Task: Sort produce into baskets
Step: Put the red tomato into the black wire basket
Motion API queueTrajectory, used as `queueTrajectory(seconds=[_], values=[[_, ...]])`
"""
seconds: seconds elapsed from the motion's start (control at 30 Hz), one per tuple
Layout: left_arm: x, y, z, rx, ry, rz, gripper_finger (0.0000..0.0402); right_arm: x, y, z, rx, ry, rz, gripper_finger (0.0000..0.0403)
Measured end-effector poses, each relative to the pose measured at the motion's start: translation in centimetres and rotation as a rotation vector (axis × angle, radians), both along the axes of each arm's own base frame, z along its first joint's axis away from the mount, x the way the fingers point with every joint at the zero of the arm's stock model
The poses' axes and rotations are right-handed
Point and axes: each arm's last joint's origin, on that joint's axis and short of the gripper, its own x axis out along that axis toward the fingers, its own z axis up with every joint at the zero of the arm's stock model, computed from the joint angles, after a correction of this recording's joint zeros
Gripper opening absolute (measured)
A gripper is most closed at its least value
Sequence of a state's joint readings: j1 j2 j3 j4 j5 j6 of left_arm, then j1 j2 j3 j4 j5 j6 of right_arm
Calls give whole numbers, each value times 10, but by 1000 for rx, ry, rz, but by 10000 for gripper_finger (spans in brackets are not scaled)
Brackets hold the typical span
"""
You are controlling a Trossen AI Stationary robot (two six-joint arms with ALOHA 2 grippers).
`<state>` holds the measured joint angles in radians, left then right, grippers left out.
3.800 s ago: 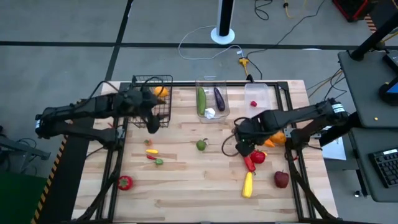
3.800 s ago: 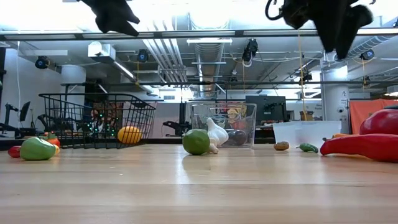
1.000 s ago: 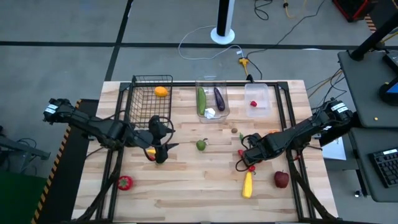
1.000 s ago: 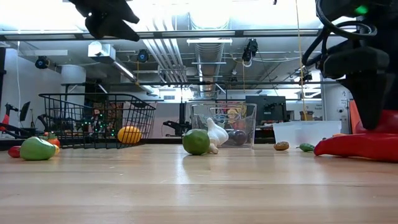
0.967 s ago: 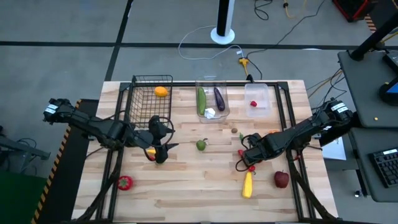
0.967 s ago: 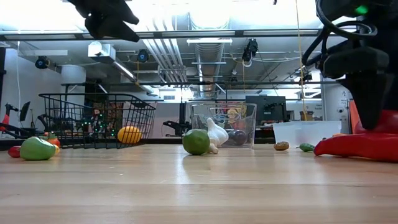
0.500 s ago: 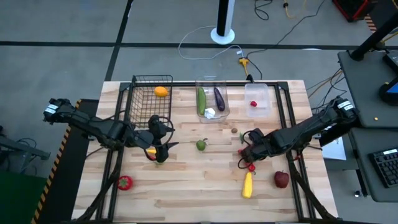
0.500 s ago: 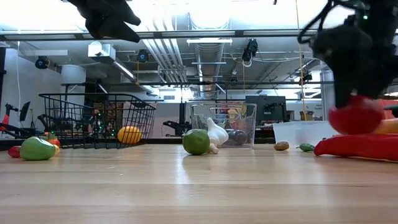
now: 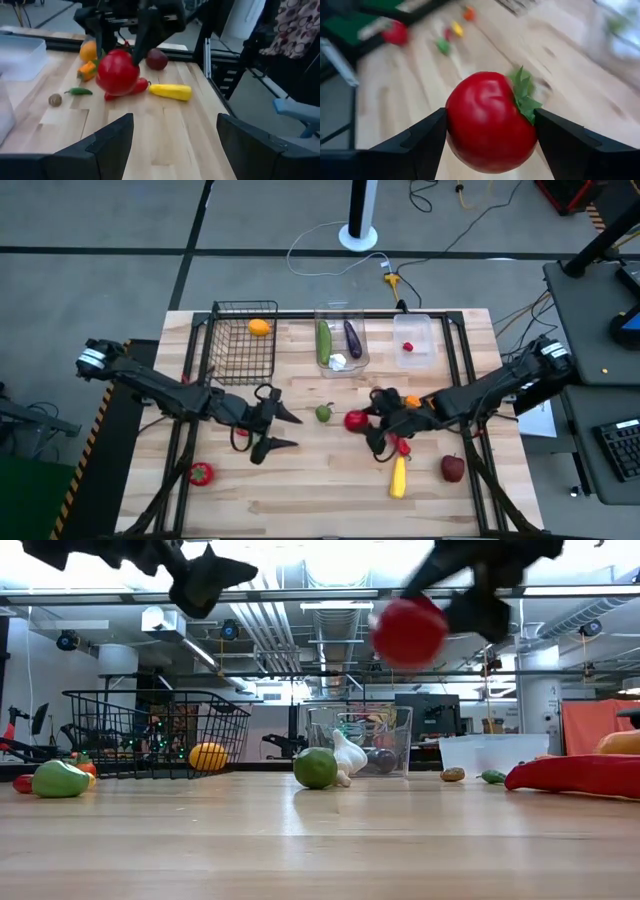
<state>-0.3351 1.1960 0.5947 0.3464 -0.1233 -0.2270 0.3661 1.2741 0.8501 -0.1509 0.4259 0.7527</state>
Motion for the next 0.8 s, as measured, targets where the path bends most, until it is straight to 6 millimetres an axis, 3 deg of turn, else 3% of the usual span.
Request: queueTrajectory(seconds=[0.4,0.8], values=[[20,-4,-21,-27,-23,79,291,46,18,-24,-254,-192,185,278],[24,-3,-30,-34,-47,133,330,61,25,-24,-398,-275,263,279]])
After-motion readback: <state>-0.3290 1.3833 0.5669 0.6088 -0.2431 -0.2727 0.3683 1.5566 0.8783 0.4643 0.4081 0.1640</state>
